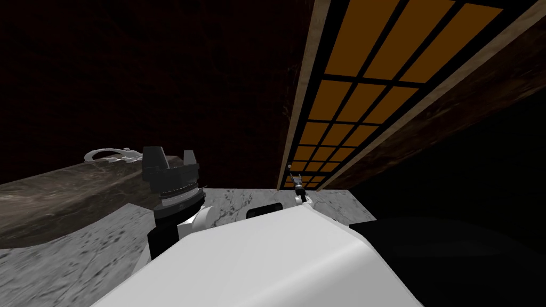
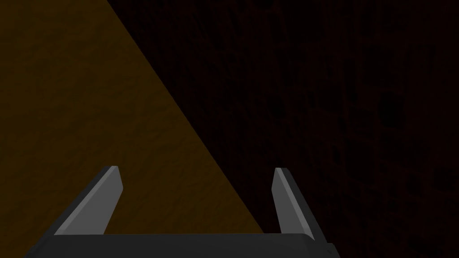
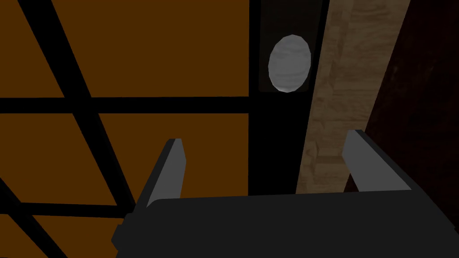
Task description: Pull the door open
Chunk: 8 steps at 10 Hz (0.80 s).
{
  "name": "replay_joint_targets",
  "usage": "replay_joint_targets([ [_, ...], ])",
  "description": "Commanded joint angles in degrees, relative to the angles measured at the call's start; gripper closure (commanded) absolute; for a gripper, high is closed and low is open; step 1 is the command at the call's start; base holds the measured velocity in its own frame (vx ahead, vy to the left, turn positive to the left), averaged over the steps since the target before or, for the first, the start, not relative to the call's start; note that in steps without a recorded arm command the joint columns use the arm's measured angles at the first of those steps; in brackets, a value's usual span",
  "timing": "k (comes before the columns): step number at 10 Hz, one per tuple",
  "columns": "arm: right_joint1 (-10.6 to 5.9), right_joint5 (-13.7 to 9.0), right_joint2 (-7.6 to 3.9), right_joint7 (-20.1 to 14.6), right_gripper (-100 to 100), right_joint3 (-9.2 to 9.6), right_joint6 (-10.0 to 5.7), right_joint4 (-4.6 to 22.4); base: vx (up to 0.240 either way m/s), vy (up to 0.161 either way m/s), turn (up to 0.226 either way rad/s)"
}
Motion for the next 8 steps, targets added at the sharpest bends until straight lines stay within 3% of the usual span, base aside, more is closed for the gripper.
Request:
replay_joint_targets([
  [1,1.0,-0.46,-1.09,-0.72,-100,-0.7,0.0,-0.27,0.194,-0.029,0.059],
  [3,1.21,-0.82,-1.82,-1.31,-100,-1.09,-0.43,0.05,0.193,-0.04,0.062],
  [6,-0.01,-0.56,-0.95,-1.72,-100,-0.23,-0.92,0.13,0.189,-0.022,0.067],
  [8,-0.01,-0.56,-0.95,-1.72,-100,-0.23,-0.92,0.13,0.052,0.029,0.007],
])
